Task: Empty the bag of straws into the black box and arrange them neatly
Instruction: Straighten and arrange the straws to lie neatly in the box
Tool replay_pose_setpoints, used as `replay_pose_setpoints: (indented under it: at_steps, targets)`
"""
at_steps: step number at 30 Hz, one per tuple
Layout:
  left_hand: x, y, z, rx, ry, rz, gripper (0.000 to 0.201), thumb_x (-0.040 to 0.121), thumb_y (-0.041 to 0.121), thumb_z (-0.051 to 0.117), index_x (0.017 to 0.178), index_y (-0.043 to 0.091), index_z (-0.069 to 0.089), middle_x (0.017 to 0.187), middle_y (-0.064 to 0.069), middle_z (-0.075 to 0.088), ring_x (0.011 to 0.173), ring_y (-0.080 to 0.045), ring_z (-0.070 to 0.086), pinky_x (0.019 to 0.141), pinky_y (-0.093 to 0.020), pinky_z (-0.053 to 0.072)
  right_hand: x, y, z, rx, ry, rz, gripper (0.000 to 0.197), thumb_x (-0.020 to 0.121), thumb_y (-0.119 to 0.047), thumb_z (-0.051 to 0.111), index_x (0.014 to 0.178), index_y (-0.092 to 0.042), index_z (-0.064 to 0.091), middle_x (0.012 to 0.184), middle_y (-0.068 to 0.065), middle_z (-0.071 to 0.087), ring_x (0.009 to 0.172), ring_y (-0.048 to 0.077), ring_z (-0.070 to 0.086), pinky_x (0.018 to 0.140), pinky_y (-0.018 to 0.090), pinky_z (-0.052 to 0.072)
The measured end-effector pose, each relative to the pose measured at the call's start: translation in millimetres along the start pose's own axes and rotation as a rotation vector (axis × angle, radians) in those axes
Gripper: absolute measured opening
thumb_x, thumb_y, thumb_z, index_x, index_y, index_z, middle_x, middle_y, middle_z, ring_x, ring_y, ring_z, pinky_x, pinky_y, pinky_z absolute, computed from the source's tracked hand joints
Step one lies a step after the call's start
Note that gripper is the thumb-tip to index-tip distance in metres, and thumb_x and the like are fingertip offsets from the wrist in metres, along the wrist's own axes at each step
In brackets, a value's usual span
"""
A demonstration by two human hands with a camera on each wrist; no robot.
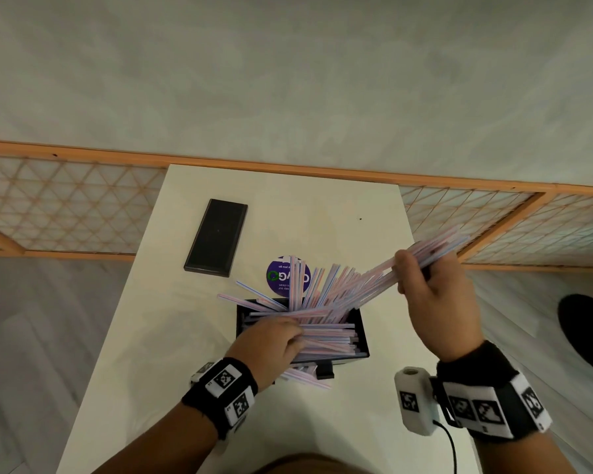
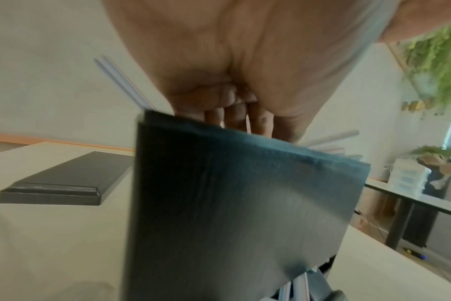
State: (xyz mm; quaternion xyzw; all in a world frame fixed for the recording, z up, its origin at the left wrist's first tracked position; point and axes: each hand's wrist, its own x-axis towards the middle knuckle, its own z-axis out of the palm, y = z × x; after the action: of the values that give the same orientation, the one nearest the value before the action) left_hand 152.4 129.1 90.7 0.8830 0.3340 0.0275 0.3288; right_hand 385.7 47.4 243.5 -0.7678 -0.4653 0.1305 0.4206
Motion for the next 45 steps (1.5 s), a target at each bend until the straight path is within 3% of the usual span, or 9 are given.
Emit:
replay_pose_setpoints:
  at_steps: [5, 9, 14, 19, 24, 33, 38, 42, 45]
  targets:
    - [-21, -12, -18, -0.13, 0.274, -0.108, 0.024, 0.104, 0.033, 0.048, 0.112, 0.022, 0.068, 0.106, 0.007, 0.067, 0.096, -0.012, 0.061, 0.088, -0.033, 0.051, -10, 19, 32, 0.583, -0.016, 0.378, 0.032, 0.104, -0.02, 0.055, 0.079, 0.001, 0.055, 0.058, 0.01, 0.053, 0.052, 0.02, 0.046, 0.051, 0.026, 0.04]
    - [-33, -27, -30, -0.239, 0.475, -0.249, 0.023, 0.106, 0.021, 0.045, 0.111, 0.024, 0.067, 0.103, 0.01, 0.069, 0.095, -0.01, 0.065, 0.088, -0.031, 0.052, -30, 34, 71, 0.825, -0.087, 0.682, 0.02, 0.101, -0.019, 0.06, 0.091, -0.003, 0.064, 0.064, 0.012, 0.061, 0.051, 0.017, 0.058, 0.047, 0.026, 0.049]
    - [-35, -28, -35, -0.297, 0.502, -0.291, 0.023, 0.107, 0.024, 0.043, 0.115, 0.023, 0.065, 0.106, 0.009, 0.068, 0.099, -0.009, 0.065, 0.092, -0.033, 0.053, -45, 42, 99, 1.002, -0.266, 0.844, 0.01, 0.098, -0.012, 0.065, 0.102, -0.003, 0.063, 0.081, 0.015, 0.071, 0.071, 0.025, 0.072, 0.068, 0.033, 0.064]
    - [-33, -14, -34, -0.111, 0.407, -0.158, 0.028, 0.103, 0.045, 0.048, 0.118, 0.028, 0.064, 0.11, 0.013, 0.063, 0.102, -0.008, 0.056, 0.09, -0.029, 0.049, -44, 46, 80, 0.636, -0.425, 0.65, 0.015, 0.093, -0.022, 0.073, 0.098, -0.011, 0.064, 0.085, 0.005, 0.07, 0.068, 0.023, 0.07, 0.054, 0.028, 0.054]
    - [-25, -11, -21, 0.025, 0.248, -0.01, 0.034, 0.1, 0.05, 0.052, 0.126, 0.03, 0.061, 0.119, 0.015, 0.057, 0.107, -0.008, 0.052, 0.092, -0.027, 0.047, -42, 54, 55, 0.299, -0.261, 0.433, 0.02, 0.09, -0.028, 0.077, 0.106, -0.022, 0.066, 0.097, -0.003, 0.072, 0.059, 0.016, 0.067, 0.058, 0.025, 0.055]
    - [-21, -10, 7, 0.068, 0.115, -0.002, 0.039, 0.104, 0.024, 0.049, 0.142, 0.025, 0.058, 0.133, 0.007, 0.056, 0.119, -0.016, 0.053, 0.1, -0.032, 0.049, -58, 78, 82, -0.07, -0.338, 0.16, 0.007, 0.091, -0.033, 0.07, 0.094, -0.031, 0.064, 0.089, -0.012, 0.067, 0.08, 0.002, 0.062, 0.068, 0.012, 0.044]
    - [-22, -11, 2, 0.182, 0.157, 0.042, 0.05, 0.084, 0.014, 0.074, 0.131, 0.027, 0.064, 0.134, 0.002, 0.058, 0.12, -0.023, 0.057, 0.099, -0.04, 0.053, -40, 80, 68, 0.082, -0.097, 0.292, 0.012, 0.093, -0.025, 0.068, 0.104, -0.027, 0.062, 0.096, -0.007, 0.07, 0.075, 0.003, 0.067, 0.064, 0.02, 0.053]
    - [-17, 0, -2, 0.145, 0.133, 0.054, 0.043, 0.098, 0.019, 0.058, 0.14, 0.027, 0.056, 0.145, 0.0, 0.049, 0.13, -0.024, 0.047, 0.105, -0.04, 0.05, -14, 94, 62, 0.049, -0.083, 0.451, 0.044, 0.088, -0.042, 0.074, 0.125, -0.024, 0.057, 0.111, -0.004, 0.064, 0.098, 0.015, 0.063, 0.081, 0.03, 0.048]
    - [-8, 9, 5, 0.103, 0.111, 0.07, 0.042, 0.104, 0.026, 0.051, 0.147, 0.023, 0.05, 0.154, -0.001, 0.038, 0.141, -0.021, 0.037, 0.111, -0.039, 0.046, 0, 105, 70, 0.155, -0.218, 0.451, 0.025, 0.085, -0.046, 0.078, 0.1, -0.029, 0.068, 0.102, -0.005, 0.07, 0.096, 0.019, 0.067, 0.08, 0.033, 0.05]
